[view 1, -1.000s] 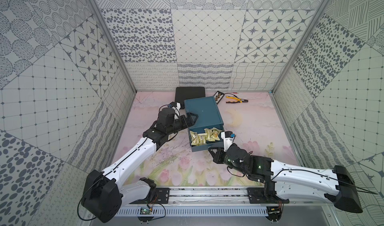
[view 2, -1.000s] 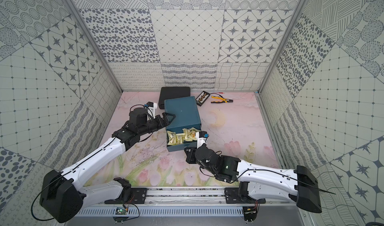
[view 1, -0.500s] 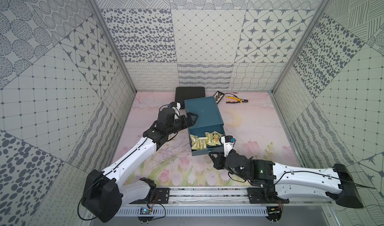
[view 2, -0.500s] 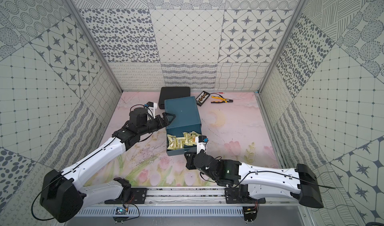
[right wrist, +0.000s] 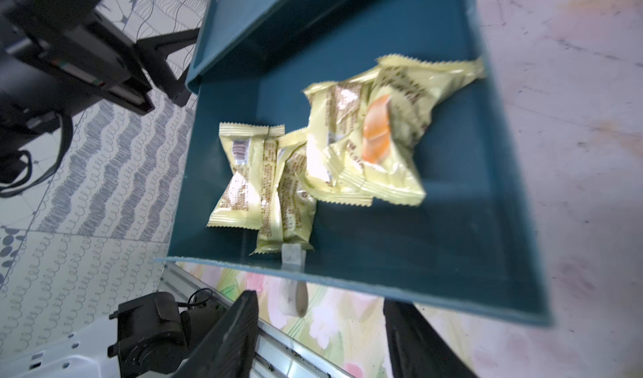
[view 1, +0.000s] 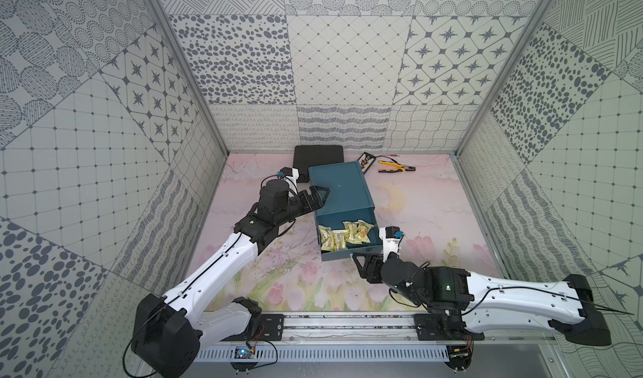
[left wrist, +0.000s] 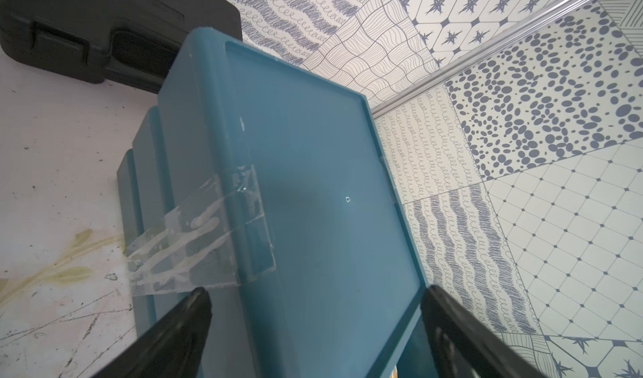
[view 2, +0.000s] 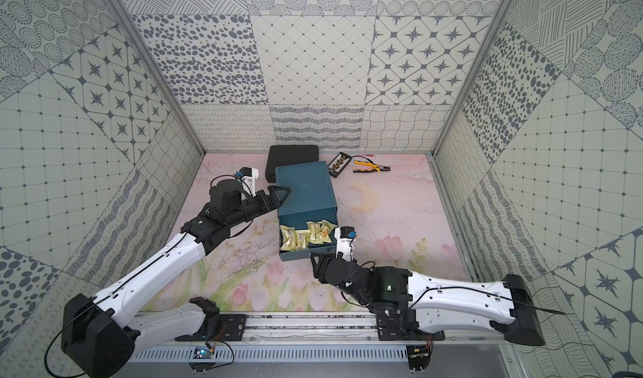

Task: Take the cookies out of the drawer
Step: Open the drawer in the storage box, then pick up the cookie from the drawer.

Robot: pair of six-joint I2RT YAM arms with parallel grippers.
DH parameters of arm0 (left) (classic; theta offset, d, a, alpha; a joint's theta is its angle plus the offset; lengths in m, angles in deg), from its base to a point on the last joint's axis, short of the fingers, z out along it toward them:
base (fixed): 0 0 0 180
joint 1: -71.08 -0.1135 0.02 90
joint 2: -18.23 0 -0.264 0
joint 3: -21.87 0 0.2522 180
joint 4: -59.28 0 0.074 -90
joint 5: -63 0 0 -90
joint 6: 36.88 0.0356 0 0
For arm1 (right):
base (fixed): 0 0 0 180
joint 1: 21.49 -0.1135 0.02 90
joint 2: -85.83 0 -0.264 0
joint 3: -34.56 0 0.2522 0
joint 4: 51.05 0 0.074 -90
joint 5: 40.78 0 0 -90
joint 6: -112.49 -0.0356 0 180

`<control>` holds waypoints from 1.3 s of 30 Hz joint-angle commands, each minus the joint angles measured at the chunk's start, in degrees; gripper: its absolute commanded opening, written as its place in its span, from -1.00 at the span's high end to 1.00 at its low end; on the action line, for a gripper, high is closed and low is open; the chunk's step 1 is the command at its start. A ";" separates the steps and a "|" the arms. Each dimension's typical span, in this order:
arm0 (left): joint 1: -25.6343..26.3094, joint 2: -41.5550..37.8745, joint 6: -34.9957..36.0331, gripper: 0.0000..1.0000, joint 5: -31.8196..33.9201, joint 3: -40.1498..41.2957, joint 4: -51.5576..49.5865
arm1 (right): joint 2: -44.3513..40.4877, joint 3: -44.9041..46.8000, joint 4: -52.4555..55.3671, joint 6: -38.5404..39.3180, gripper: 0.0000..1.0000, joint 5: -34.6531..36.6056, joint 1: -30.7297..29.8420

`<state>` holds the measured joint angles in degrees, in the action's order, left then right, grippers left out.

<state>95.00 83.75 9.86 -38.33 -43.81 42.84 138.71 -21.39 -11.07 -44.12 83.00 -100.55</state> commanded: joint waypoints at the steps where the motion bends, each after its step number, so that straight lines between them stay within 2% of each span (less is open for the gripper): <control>1: 0.16 -1.45 3.75 -0.97 3.89 -1.56 -1.19 | -4.26 -1.45 13.84 -4.67 -0.28 7.05 -0.30; 4: 0.08 -1.88 5.14 -0.97 4.49 -3.65 -5.47 | -9.93 -1.25 20.38 -5.92 -0.30 10.19 -0.30; 6: 0.09 -2.53 5.48 -0.97 4.66 -3.91 -6.90 | -14.02 -1.12 21.77 -3.87 -0.31 11.67 -0.25; 12: 0.16 -3.58 4.48 -0.98 3.90 -3.65 -9.83 | -23.02 -4.69 22.02 10.20 -0.41 14.93 -0.08; 16: 0.16 -2.20 4.03 -0.98 -0.50 -6.78 -14.85 | -22.84 -11.04 22.01 18.55 -0.57 15.98 0.32; 21: 0.28 -3.29 4.83 -0.98 0.46 -9.25 -20.04 | -14.86 -20.32 22.02 28.28 -0.62 12.20 0.92; 24: 0.33 -4.16 6.14 -0.97 0.87 -10.36 -21.40 | -8.71 -25.38 22.03 31.84 -0.64 5.84 4.41; 25: 0.39 -4.30 6.33 -0.97 0.83 -11.01 -22.02 | -6.70 -26.89 22.01 32.52 -0.65 1.69 7.15; 29: 0.37 -4.59 6.13 -0.97 0.94 -13.33 -25.06 | 1.76 -30.12 20.22 34.27 -0.67 -24.89 24.15; 30: 0.54 -4.96 6.07 -0.97 0.95 -13.59 -25.23 | 3.62 -30.27 19.44 34.56 -0.66 -28.43 26.24; 36: 0.62 -6.06 7.48 -0.97 0.88 -12.58 -23.27 | 13.36 -34.20 18.47 36.99 -0.63 -35.65 29.91; 39: 0.60 -4.09 8.66 -0.98 -0.37 -12.94 -21.34 | 16.57 -36.20 19.57 37.03 -0.53 -36.36 30.88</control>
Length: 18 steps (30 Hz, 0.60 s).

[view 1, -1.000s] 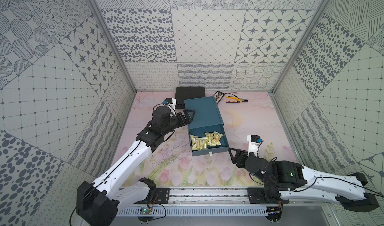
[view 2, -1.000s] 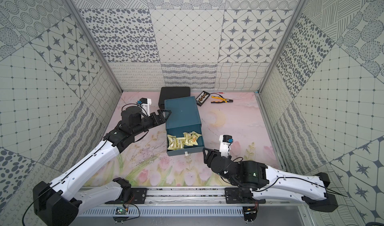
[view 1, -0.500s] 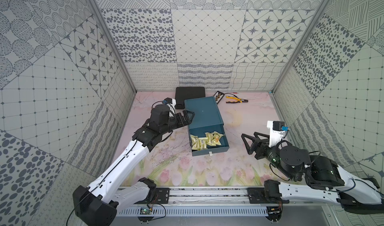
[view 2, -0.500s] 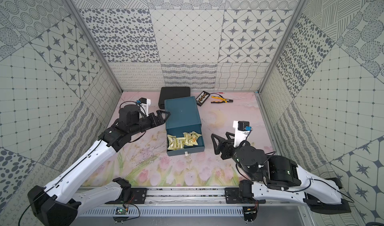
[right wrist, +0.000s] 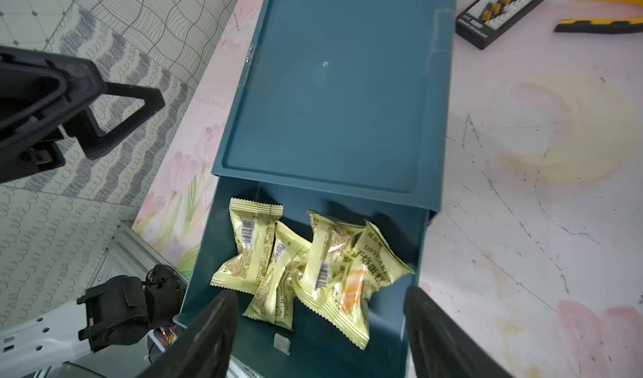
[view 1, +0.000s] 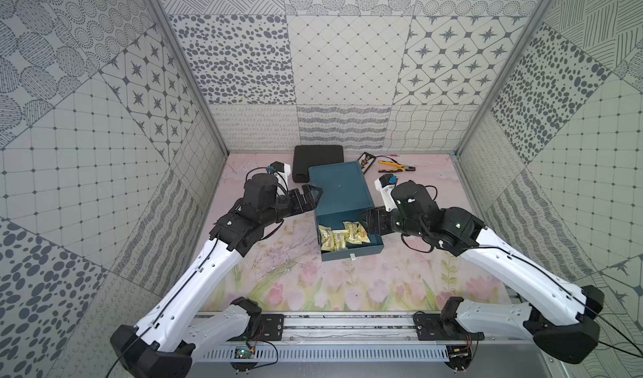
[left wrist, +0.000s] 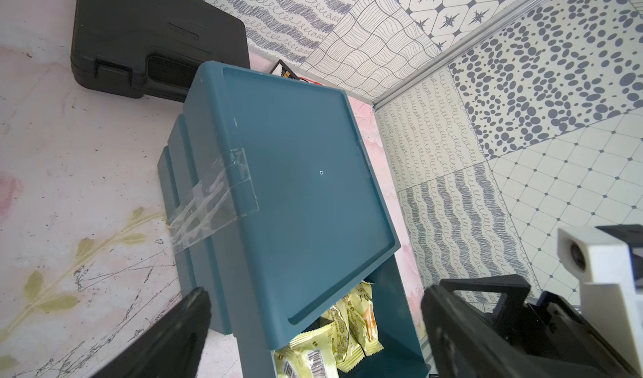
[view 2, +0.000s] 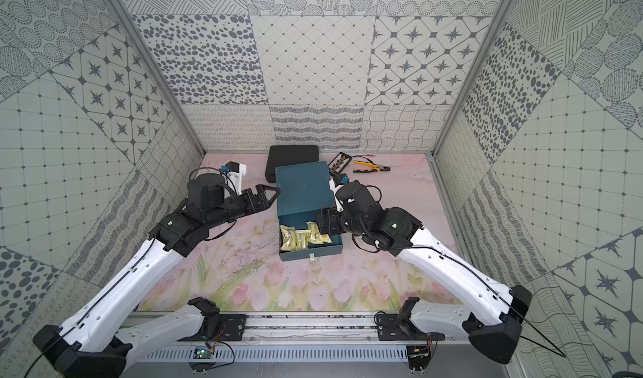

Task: Take the cookies out of the drawer
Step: Pick up the cookie from the drawer.

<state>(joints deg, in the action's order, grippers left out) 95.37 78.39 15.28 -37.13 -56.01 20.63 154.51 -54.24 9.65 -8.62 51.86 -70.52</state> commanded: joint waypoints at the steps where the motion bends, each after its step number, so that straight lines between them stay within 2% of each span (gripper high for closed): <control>1: 0.24 2.17 3.31 -0.97 -1.41 -0.75 1.39 | 1.62 -4.13 -0.28 1.29 -0.51 -4.64 0.79; 8: 0.27 7.78 2.91 -0.97 1.08 1.61 10.30 | 5.47 -4.23 2.05 -1.89 -0.31 -3.51 -0.64; 18: 0.23 14.68 2.58 -0.97 -5.44 -0.13 13.21 | 9.96 -4.29 4.30 -7.84 -0.30 4.69 -6.39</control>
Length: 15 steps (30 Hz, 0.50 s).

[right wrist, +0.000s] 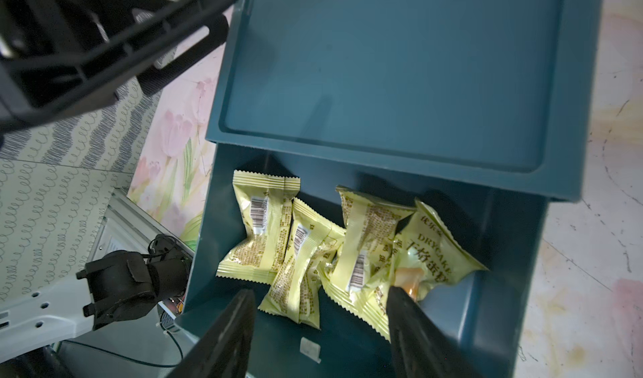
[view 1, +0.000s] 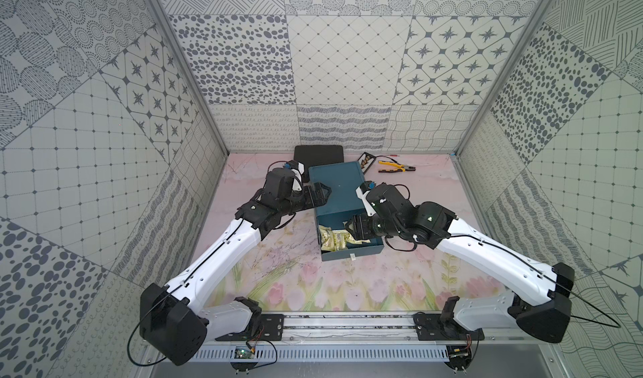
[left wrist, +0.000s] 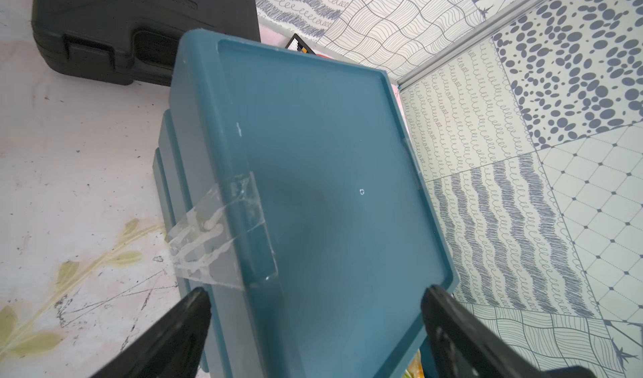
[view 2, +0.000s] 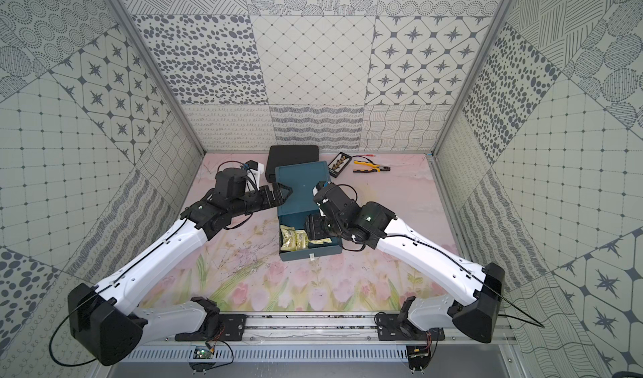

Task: Take the cookies out of the drawer
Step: Pick up the cookie from the drawer.

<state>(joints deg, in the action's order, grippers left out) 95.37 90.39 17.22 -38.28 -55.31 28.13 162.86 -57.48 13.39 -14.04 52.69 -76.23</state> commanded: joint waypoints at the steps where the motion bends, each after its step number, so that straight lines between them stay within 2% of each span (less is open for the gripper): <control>1: 0.27 3.29 0.28 -0.98 -4.37 -0.75 5.78 | 2.04 -0.76 0.55 -2.77 -0.30 4.45 -0.96; 8: 0.23 5.08 0.05 -0.98 -6.29 -0.13 7.02 | 5.61 -0.62 0.18 -3.31 -0.27 8.59 -1.77; 10: 0.24 5.18 0.15 -0.98 -6.47 -0.04 7.02 | 6.27 -1.16 -0.63 -2.81 -0.20 9.00 -2.22; 15: 0.18 5.26 0.31 -0.97 -5.81 0.46 7.47 | 5.23 -1.14 -8.21 -0.74 -0.17 4.29 -3.54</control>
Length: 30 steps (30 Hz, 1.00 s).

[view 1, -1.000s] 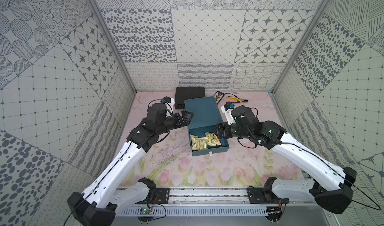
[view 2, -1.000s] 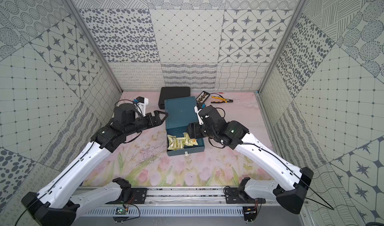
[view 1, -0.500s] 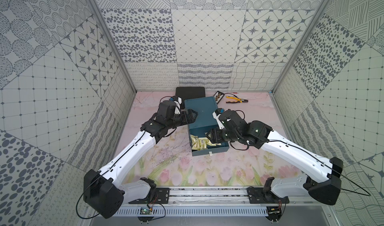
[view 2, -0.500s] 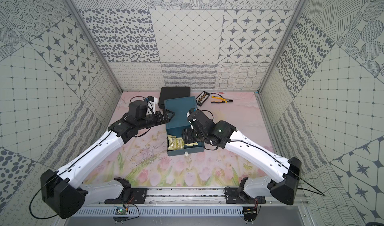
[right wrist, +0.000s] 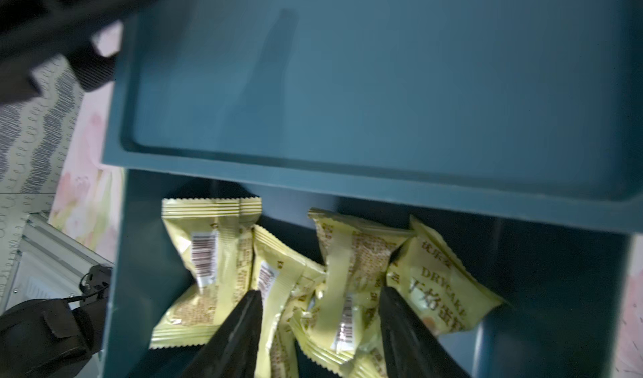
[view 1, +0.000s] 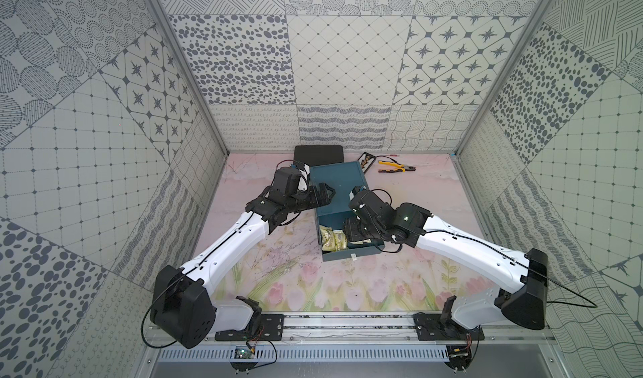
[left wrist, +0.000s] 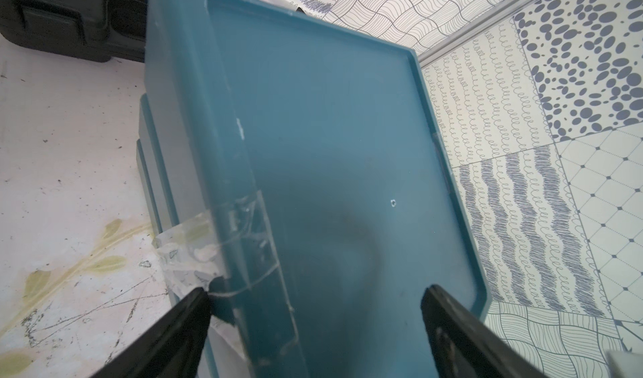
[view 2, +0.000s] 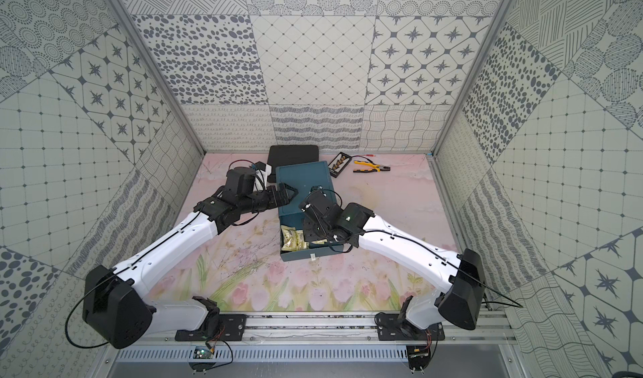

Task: Take the cookies out of the drawer
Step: Pick up the cookie from the drawer.

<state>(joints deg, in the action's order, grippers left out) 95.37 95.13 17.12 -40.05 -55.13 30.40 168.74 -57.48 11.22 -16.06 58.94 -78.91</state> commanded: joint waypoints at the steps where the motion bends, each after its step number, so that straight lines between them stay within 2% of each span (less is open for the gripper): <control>1: 0.23 0.65 0.42 -0.97 -3.82 0.35 5.28 | -0.26 -1.34 -6.80 1.41 -0.17 -3.22 -0.98; 12: 0.18 1.85 0.24 -0.97 -4.12 0.23 5.40 | 3.36 0.50 -12.42 1.74 -0.14 -9.69 -1.63; 22: 0.07 1.60 -0.26 -0.97 -4.70 -0.66 5.17 | 6.82 0.25 -13.00 2.70 -0.10 -9.72 -2.16; 30: 0.00 1.41 -1.04 -0.97 -5.20 -0.74 5.58 | 6.65 1.76 -13.01 3.34 0.03 -7.47 -2.31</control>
<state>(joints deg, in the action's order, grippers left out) 95.33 96.82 16.66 -39.79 -55.00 31.80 174.49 -57.21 -0.32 -14.11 50.79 -80.68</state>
